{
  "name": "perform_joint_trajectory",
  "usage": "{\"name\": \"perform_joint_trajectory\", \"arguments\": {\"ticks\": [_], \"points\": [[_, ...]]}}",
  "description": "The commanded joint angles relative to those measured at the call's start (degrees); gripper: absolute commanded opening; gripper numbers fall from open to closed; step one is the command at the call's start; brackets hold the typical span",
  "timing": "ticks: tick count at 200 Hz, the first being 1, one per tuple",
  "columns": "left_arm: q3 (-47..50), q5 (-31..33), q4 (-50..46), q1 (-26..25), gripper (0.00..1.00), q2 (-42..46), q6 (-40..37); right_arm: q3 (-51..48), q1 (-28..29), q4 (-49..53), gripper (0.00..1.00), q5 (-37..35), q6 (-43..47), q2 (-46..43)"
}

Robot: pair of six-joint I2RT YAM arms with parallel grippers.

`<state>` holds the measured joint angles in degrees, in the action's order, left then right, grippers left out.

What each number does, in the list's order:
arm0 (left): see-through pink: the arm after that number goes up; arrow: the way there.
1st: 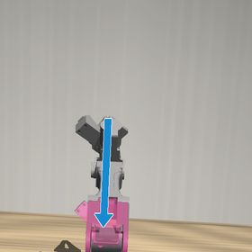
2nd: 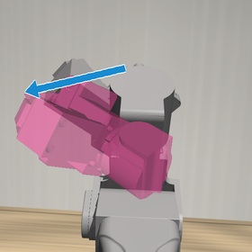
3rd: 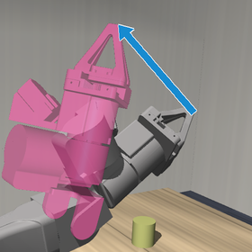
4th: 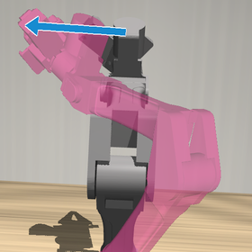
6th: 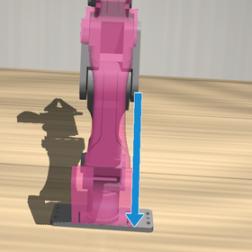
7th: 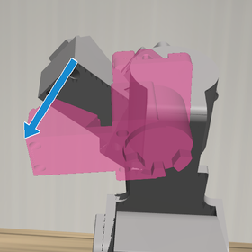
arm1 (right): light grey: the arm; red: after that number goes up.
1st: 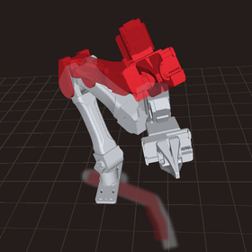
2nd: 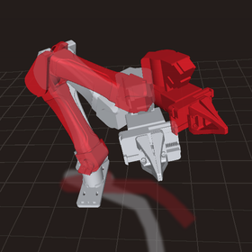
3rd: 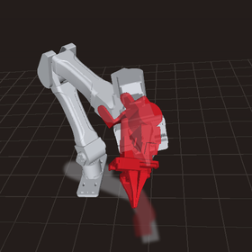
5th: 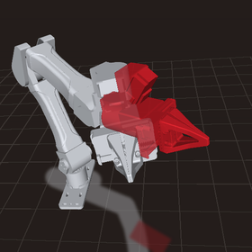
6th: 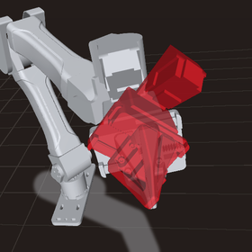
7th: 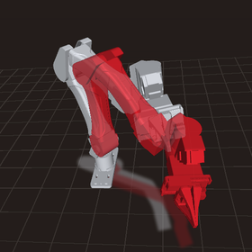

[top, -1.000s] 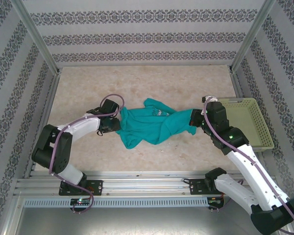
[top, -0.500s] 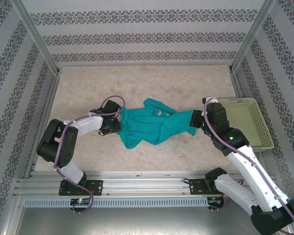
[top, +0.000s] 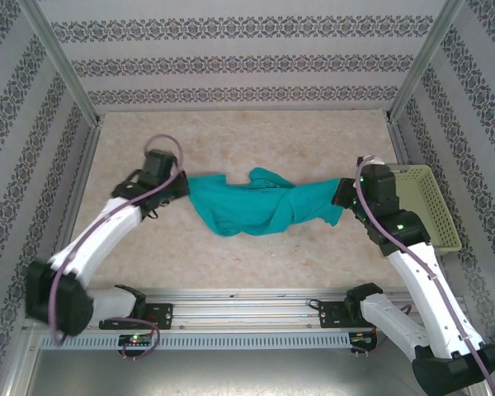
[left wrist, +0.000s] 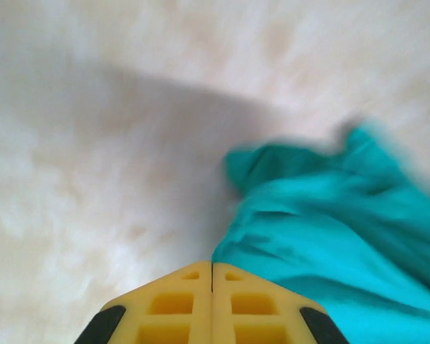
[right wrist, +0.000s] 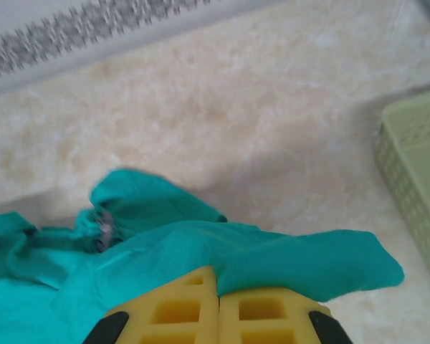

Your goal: Fold the inside-out t-shirt

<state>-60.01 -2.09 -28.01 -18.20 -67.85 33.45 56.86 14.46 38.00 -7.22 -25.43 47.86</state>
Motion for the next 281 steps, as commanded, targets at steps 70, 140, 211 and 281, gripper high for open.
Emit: {"name": "perform_joint_trajectory", "arguments": {"ticks": [70, 140, 211, 281], "points": [[-3.38, 5.41, -6.44, 5.80, 0.00, 5.48, -2.24, -4.89, -0.79, -10.99, 0.00, 12.34, 5.80, -7.98], [-11.01, 1.38, -10.17, 12.16, 0.00, 9.32, -1.37, -3.46, -1.01, -11.19, 0.02, 9.69, 6.40, -7.84], [0.13, 1.27, -12.83, 12.20, 0.00, 3.80, 0.82, -10.92, -0.98, -15.63, 0.07, 17.63, -1.71, 14.32], [7.32, 3.48, -11.50, 12.26, 0.00, 4.14, 1.09, -11.15, 1.78, -12.77, 0.63, 6.80, -3.98, 20.97]]}}
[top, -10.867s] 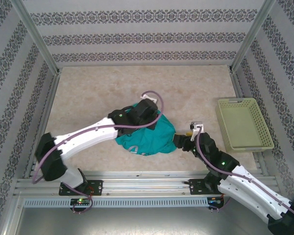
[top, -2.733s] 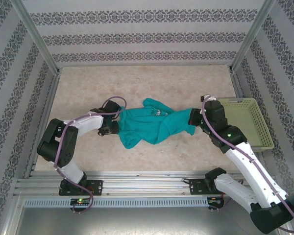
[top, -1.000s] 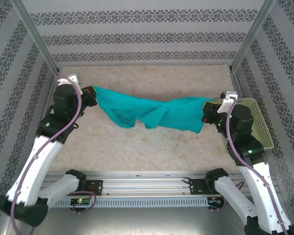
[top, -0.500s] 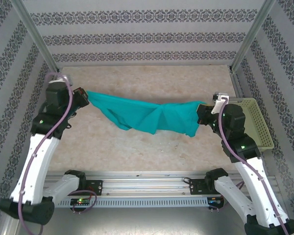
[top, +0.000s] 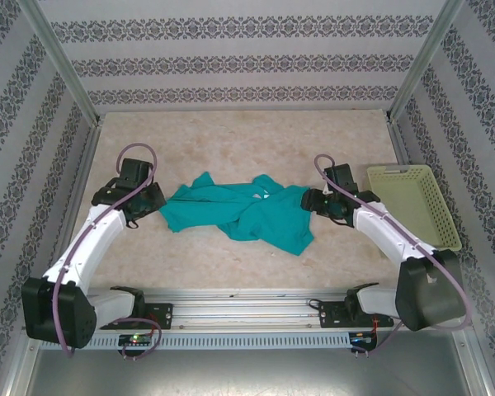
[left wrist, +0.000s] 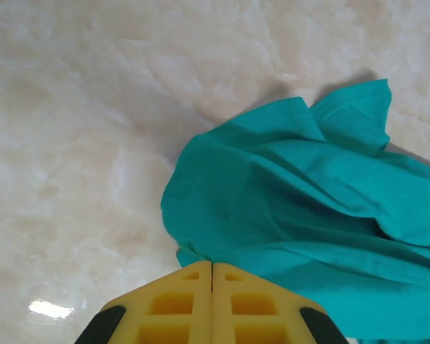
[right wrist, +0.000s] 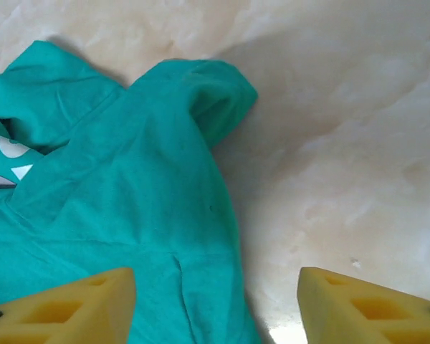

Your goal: Fold the inside-out t-shirt

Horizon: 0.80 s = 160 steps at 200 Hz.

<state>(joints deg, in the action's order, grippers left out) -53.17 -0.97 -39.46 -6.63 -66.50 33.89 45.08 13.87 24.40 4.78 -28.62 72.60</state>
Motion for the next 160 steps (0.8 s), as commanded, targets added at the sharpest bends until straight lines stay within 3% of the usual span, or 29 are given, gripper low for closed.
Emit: {"name": "perform_joint_trajectory", "arguments": {"ticks": [1, 30, 56, 102, 123, 143, 160], "points": [[0.54, 2.37, -0.02, 0.68, 0.00, 2.83, 0.65, 0.67, 2.60, 0.96, 0.63, -5.30, -0.76, -3.86], [1.61, 1.74, 1.14, 0.67, 0.00, 2.63, 0.81, 2.78, 10.27, 4.93, 0.59, -12.50, -1.73, -3.17], [1.50, 1.76, 1.14, 0.68, 0.00, 2.68, 0.96, 1.68, 12.06, 5.21, 0.57, -13.72, -4.76, 0.61], [1.15, 2.38, 0.59, 0.72, 0.00, 2.85, 0.56, -0.80, 12.93, -1.68, 0.54, -7.22, -6.37, 8.26], [1.45, 2.38, 0.71, 0.71, 0.00, 3.09, 0.56, -1.08, 11.89, -5.13, 0.36, -2.01, -6.78, 13.19], [1.46, 3.02, 0.27, 0.70, 0.00, 3.00, 0.35, -0.26, 11.96, -2.72, 0.14, -6.52, -5.95, 13.72], [1.22, 4.49, -0.43, 0.75, 0.00, 2.93, -0.03, -0.26, 11.98, -0.18, 0.02, -10.07, -5.13, 10.50]]}}
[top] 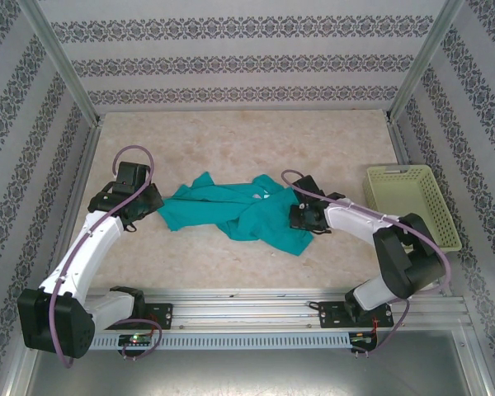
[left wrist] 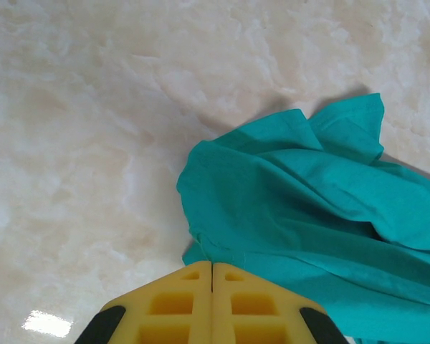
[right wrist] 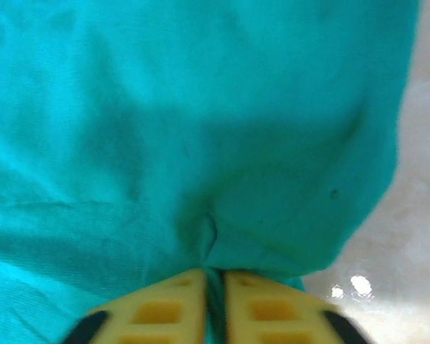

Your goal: Fold the inside-out t-shirt

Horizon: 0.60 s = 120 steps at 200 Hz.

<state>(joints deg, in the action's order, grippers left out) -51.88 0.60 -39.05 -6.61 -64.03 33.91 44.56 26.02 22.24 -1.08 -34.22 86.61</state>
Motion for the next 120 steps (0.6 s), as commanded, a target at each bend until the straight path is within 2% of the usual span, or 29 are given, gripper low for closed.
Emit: {"name": "perform_joint_trajectory", "arguments": {"ticks": [1, 22, 55, 79, 99, 120], "points": [[-0.07, 3.09, -0.94, 0.77, 0.00, 0.43, -0.06, 0.27, -0.18, 2.13, 0.02, -4.38, 0.51, -3.71], [-0.57, 5.60, -1.55, 1.95, 0.00, -0.58, 0.08, 0.27, -1.32, 5.38, 0.00, -5.80, 2.17, -9.18], [-2.09, 4.74, -1.86, 7.96, 0.00, -0.29, 1.66, -0.15, -5.41, 11.63, 0.00, -5.69, 5.80, -23.43], [-4.46, 3.33, -2.26, 12.00, 0.00, 2.83, 2.23, -0.37, -12.97, 13.79, 0.00, -0.12, 8.25, -35.20], [-6.46, 2.40, -2.30, 13.46, 0.00, 6.02, 2.78, 1.21, -19.52, 14.58, 0.00, 6.64, 9.50, -40.79], [-7.51, 4.26, -2.32, 13.73, 0.00, 9.33, 3.22, 2.79, -21.80, 15.03, 0.00, 8.70, 9.83, -43.64]]}}
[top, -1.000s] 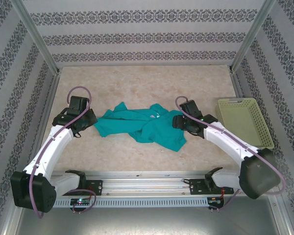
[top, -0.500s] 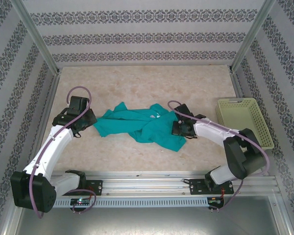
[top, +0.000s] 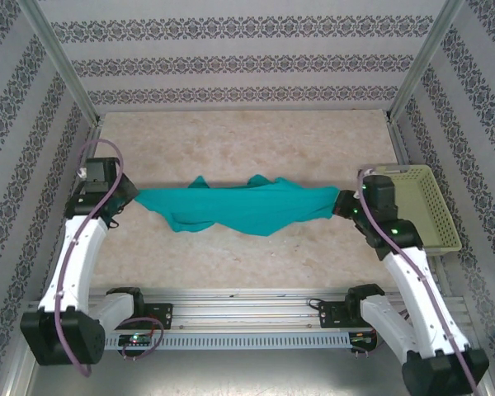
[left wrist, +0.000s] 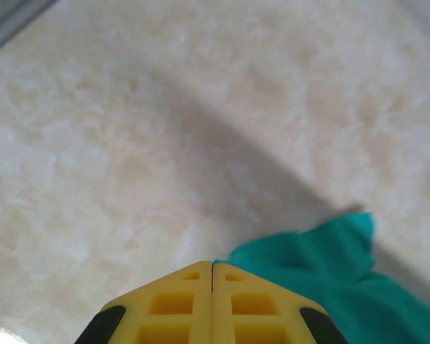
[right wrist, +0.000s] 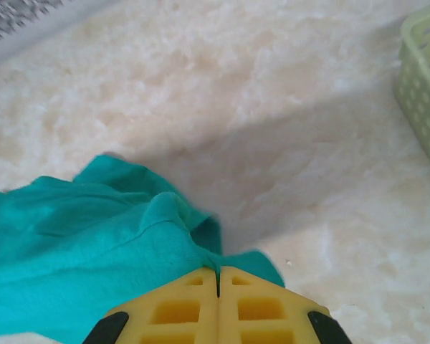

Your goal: Fold the inside-out t-shirt

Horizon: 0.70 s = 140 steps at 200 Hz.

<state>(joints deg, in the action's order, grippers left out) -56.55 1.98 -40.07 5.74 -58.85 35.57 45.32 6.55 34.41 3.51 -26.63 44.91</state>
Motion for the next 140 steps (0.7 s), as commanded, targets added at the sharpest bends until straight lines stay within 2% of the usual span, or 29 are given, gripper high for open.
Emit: {"name": "perform_joint_trajectory", "arguments": {"ticks": [1, 19, 39, 72, 89, 100, 113, 133, 140], "points": [[-2.80, 2.96, -1.31, 1.38, 0.00, 4.21, 1.58, 2.04, -2.32, 2.86, 0.00, 4.12, 2.22, -1.98], [-2.40, 3.27, -1.48, 1.42, 0.00, 3.60, 1.02, 0.90, -2.27, 2.03, 0.00, 5.90, 1.02, -1.81], [0.95, 1.46, -1.03, 1.47, 0.00, 1.62, 1.17, -4.72, -1.26, -0.37, 0.00, 7.73, -2.41, -0.69], [9.88, -3.25, 2.49, 1.47, 0.00, 1.72, 2.69, -16.59, 3.89, -1.49, 0.00, 6.66, -14.54, 2.60], [12.73, -3.65, 3.25, 1.48, 0.00, 1.88, 3.08, -20.30, 6.98, -1.71, 0.00, 4.40, -18.42, 3.68], [14.02, -3.63, 3.68, 1.47, 0.00, 2.14, 3.19, -20.63, 8.04, -0.48, 0.12, 1.53, -18.51, 3.55], [15.08, -3.12, 3.99, 1.47, 0.00, 2.82, 3.70, -18.63, 8.00, 1.92, 0.20, -1.57, -16.94, 3.22], [16.12, -2.47, 4.55, 1.47, 0.00, 4.38, 4.58, -13.93, 7.99, 3.34, 0.48, -5.02, -13.62, 2.77], [16.28, -2.22, 4.54, 1.47, 0.00, 4.69, 4.81, -12.73, 7.96, 1.84, 0.54, -4.54, -12.24, 3.30]]}}
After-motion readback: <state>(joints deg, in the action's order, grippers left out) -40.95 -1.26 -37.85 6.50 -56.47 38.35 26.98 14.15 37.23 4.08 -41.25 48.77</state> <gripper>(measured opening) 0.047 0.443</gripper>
